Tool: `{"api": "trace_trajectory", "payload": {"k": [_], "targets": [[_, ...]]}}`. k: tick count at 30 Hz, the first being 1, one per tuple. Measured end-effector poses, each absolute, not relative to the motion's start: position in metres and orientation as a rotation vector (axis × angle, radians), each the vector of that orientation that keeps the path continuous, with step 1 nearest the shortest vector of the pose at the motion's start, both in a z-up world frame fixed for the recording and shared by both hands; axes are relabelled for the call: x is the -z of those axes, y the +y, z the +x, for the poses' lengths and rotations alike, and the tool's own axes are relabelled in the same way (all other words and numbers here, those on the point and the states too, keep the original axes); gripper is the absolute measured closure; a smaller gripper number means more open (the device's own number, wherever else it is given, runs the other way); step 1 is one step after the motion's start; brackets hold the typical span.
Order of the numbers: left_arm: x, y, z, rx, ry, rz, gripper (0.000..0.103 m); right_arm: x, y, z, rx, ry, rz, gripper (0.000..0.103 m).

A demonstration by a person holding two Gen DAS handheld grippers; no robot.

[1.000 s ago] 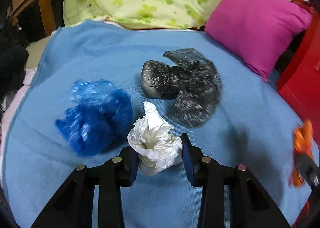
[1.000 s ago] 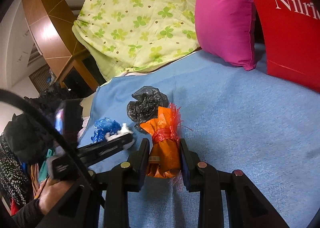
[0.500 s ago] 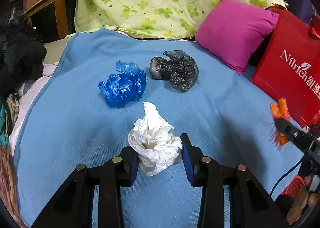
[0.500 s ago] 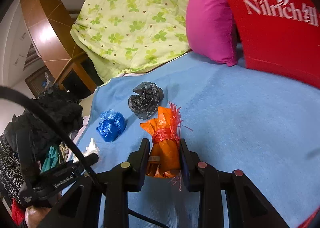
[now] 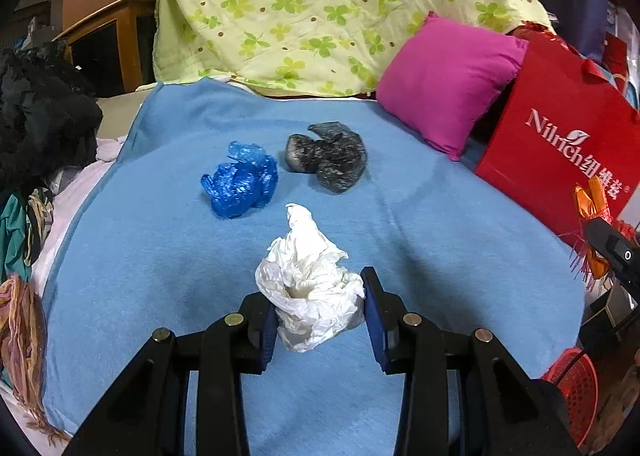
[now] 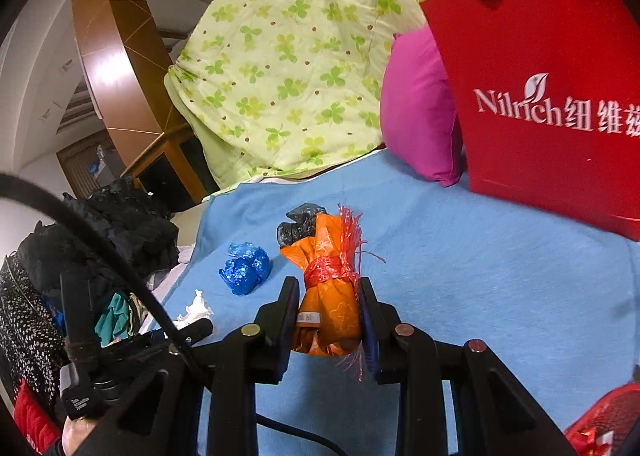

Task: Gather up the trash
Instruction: 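Carry the orange and white bags to the wastebasket and open both tools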

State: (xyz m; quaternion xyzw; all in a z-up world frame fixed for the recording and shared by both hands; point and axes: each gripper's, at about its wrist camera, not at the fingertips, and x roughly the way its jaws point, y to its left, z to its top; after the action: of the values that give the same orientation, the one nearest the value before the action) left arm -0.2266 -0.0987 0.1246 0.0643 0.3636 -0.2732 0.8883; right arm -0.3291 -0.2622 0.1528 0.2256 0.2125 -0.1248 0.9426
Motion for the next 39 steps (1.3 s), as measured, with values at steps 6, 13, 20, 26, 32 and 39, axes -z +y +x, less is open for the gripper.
{"api": "trace_trajectory", "payload": {"k": [6, 13, 20, 26, 32, 39], "targets": [[-0.126, -0.108, -0.251, 0.608, 0.755, 0.143, 0.063, -0.147, -0.271, -0.37, 0.318, 0.444, 0.481, 0.072], [-0.124, -0.125, -0.281, 0.675, 0.758, 0.167, 0.063, -0.122, -0.284, -0.415, 0.395, 0.484, 0.539, 0.072], [-0.121, -0.146, -0.302, 0.737, 0.75, 0.209, 0.063, -0.103, -0.303, -0.472, 0.501, 0.483, 0.608, 0.072], [-0.122, -0.166, -0.321, 0.79, 0.742, 0.24, 0.063, -0.078, -0.327, -0.537, 0.639, 0.515, 0.668, 0.072], [-0.126, -0.192, -0.348, 0.856, 0.722, 0.285, 0.063, -0.041, -0.349, -0.595, 0.769, 0.574, 0.75, 0.072], [-0.13, -0.221, -0.381, 0.938, 0.699, 0.335, 0.063, -0.01, -0.367, -0.634, 0.865, 0.632, 0.815, 0.07]]}}
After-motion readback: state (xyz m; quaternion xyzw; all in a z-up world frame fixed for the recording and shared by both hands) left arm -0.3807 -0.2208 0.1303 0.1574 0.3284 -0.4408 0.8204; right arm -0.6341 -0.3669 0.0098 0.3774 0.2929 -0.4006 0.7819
